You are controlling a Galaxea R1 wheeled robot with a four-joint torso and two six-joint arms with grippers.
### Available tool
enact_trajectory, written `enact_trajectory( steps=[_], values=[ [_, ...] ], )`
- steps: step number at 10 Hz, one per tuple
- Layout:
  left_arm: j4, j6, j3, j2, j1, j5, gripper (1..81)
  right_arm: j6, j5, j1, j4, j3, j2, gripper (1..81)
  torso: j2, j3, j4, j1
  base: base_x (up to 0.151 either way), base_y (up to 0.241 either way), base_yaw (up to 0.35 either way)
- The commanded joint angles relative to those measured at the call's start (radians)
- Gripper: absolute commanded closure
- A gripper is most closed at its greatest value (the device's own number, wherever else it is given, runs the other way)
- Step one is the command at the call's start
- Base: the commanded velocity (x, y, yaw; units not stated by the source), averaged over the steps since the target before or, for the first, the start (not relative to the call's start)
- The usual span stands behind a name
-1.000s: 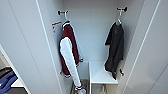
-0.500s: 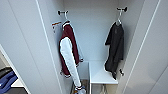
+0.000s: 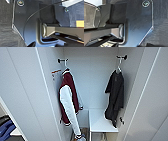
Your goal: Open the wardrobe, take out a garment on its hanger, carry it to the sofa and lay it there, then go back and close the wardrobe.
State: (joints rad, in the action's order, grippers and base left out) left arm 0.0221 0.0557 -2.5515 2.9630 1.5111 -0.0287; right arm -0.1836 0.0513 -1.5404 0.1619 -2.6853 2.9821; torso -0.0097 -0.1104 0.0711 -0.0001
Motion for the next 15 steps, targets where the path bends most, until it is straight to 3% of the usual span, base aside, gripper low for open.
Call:
enact_trajectory(
  steps=[1,15],
  values=[
    [-0.004,0.009,0.008,-0.005,-0.039,0.059,1.0,0.003,-0.054,0.042,0.004,0.006,-0.003,1.0,0.000,0.000,0.000,0.000,0.087,0.000,0.000],
    [-0.004,0.009,0.014,0.004,-0.039,0.058,1.0,0.006,-0.056,0.042,0.028,0.000,0.013,1.0,0.000,0.000,0.000,0.001,0.083,-0.021,0.000]
  ],
)
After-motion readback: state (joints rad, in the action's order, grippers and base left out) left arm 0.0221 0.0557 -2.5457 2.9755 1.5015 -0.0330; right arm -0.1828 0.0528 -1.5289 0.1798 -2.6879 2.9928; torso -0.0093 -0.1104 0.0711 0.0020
